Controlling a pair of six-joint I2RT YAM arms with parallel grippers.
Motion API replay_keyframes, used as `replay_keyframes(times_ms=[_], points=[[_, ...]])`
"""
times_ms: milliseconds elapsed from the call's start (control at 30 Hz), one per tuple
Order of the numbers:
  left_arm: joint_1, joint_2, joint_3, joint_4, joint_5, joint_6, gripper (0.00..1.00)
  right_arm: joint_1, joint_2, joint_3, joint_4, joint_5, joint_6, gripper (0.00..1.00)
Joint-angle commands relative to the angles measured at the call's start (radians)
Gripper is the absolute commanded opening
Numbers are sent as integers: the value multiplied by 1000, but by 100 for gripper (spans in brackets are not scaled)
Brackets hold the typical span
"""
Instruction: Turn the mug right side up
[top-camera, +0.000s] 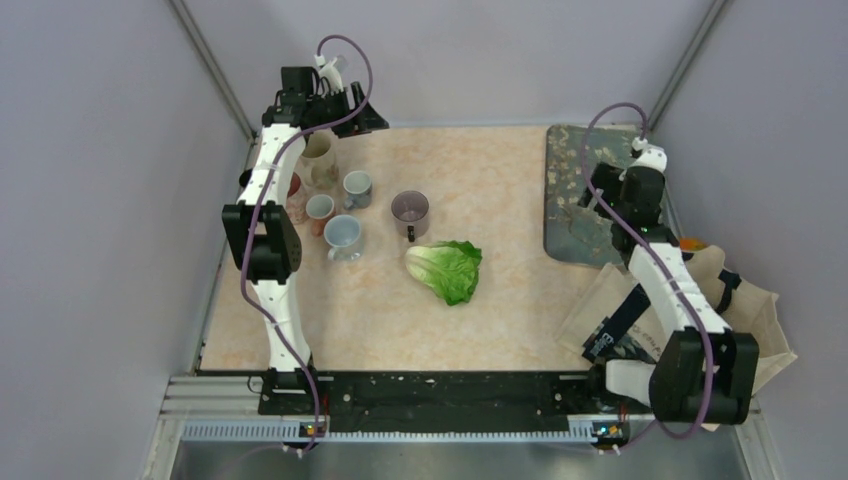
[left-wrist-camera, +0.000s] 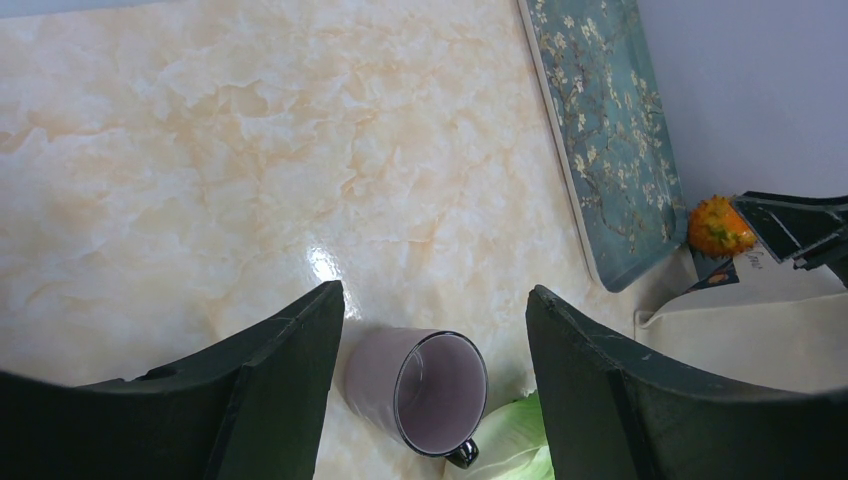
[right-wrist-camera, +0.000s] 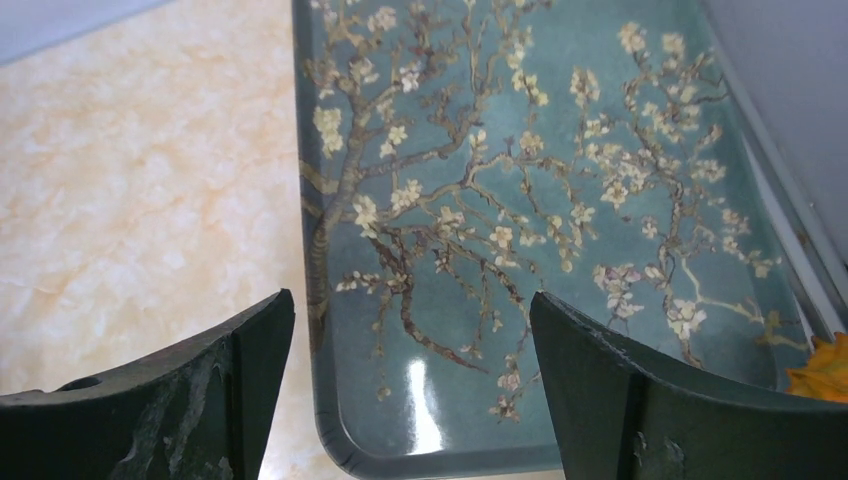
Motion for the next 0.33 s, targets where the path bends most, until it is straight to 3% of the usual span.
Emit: replay_keyframes(times_ms=[0,300], points=[[0,-72,24,50,20,-4,72,-3,-127,-114,196,-19,-49,87],[0,-72,24,50,20,-4,72,-2,-193,-231,324,0,-50,88]])
